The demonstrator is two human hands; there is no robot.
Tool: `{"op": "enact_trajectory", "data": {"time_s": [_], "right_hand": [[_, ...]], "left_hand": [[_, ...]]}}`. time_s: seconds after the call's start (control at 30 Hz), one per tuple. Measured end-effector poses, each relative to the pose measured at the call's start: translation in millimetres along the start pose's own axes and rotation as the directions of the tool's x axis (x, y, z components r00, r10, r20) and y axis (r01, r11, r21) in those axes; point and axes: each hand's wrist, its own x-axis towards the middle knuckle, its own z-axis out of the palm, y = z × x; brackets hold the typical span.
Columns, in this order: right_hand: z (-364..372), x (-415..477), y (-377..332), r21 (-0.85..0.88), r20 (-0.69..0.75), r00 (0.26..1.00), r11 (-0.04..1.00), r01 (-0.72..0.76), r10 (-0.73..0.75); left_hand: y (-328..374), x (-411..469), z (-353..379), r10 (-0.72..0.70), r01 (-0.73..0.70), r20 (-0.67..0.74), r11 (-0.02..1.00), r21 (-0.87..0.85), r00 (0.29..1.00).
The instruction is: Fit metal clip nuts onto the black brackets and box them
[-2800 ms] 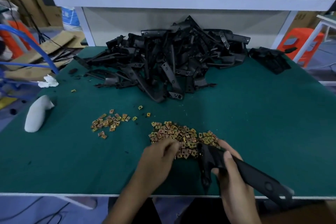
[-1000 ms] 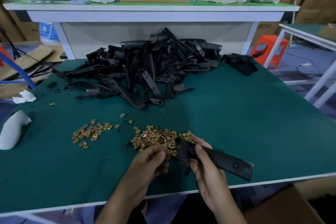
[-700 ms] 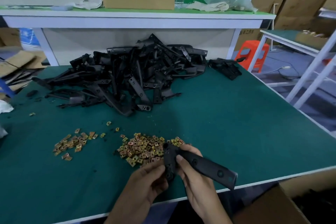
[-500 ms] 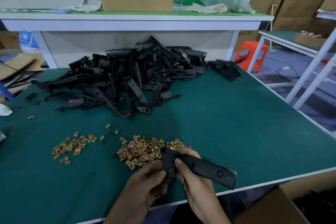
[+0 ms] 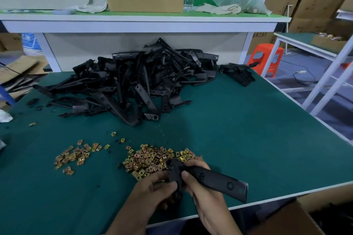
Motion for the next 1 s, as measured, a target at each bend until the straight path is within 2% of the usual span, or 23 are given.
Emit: {"op": "enact_trajectory", "data": {"time_s": [0.07, 0.1, 0.17, 0.2, 0.23, 0.3, 0.5, 0.7, 0.83, 0.9, 1.0], "right_hand": [[0.1, 0.4, -0.5, 0.044, -0.003, 1.000, 0.999, -0.013, 0.014], [-0.1, 0.3, -1.0, 0.062, -0.006, 1.000, 0.998, -0.011, 0.011], [-0.5, 0.2, -2.3, 0.093, -0.017, 1.000, 0.996, -0.013, 0.014], [-0.6, 0.2, -2.7, 0.107, -0.022, 1.000, 0.994, -0.020, 0.022], [-0.9, 0.2, -3.1, 0.119, -0.025, 0.999, 0.993, -0.026, 0.029], [-0.5, 0.1, -3.6, 0.126, -0.024, 0.999, 0.992, -0.033, 0.036], [2.9, -0.8, -6.1, 0.094, -0.025, 0.999, 0.995, -0.042, 0.044], [0.8, -1.7, -6.7, 0.090, -0.041, 0.998, 0.995, -0.049, 0.053], [-1.1, -0.2, -4.8, 0.092, -0.035, 0.997, 0.993, -0.067, 0.071], [-0.3, 1.1, -5.0, 0.101, -0.039, 0.997, 0.993, -0.061, 0.066], [0.3, 2.9, -4.3, 0.111, -0.048, 0.996, 0.992, -0.065, 0.071]], "left_hand": [[1.5, 1.7, -4.1, 0.142, -0.123, -0.041, 0.944, 0.307, 0.989], [0.6, 3.6, -7.8, 0.281, -0.198, -0.095, 0.841, 0.503, 0.955], [-1.5, 8.5, -15.5, 0.568, -0.224, -0.136, 0.517, 0.826, 0.812], [-3.2, 12.0, -19.8, 0.628, -0.181, -0.119, 0.393, 0.901, 0.769], [-4.9, 15.5, -24.3, 0.629, -0.129, -0.103, 0.312, 0.941, 0.770], [-7.7, 22.0, -32.6, 0.573, -0.060, -0.083, 0.227, 0.972, 0.816], [-9.9, 30.2, -40.2, 0.653, -0.122, -0.108, 0.296, 0.947, 0.750], [-12.7, 37.4, -45.0, 0.646, -0.128, -0.081, 0.270, 0.954, 0.759], [-4.1, 38.0, -43.2, 0.719, -0.148, -0.085, 0.255, 0.955, 0.690], [0.2, 37.7, -41.7, 0.750, -0.187, -0.120, 0.312, 0.932, 0.650], [5.4, 34.8, -38.0, 0.695, -0.264, -0.212, 0.511, 0.818, 0.687]]}}
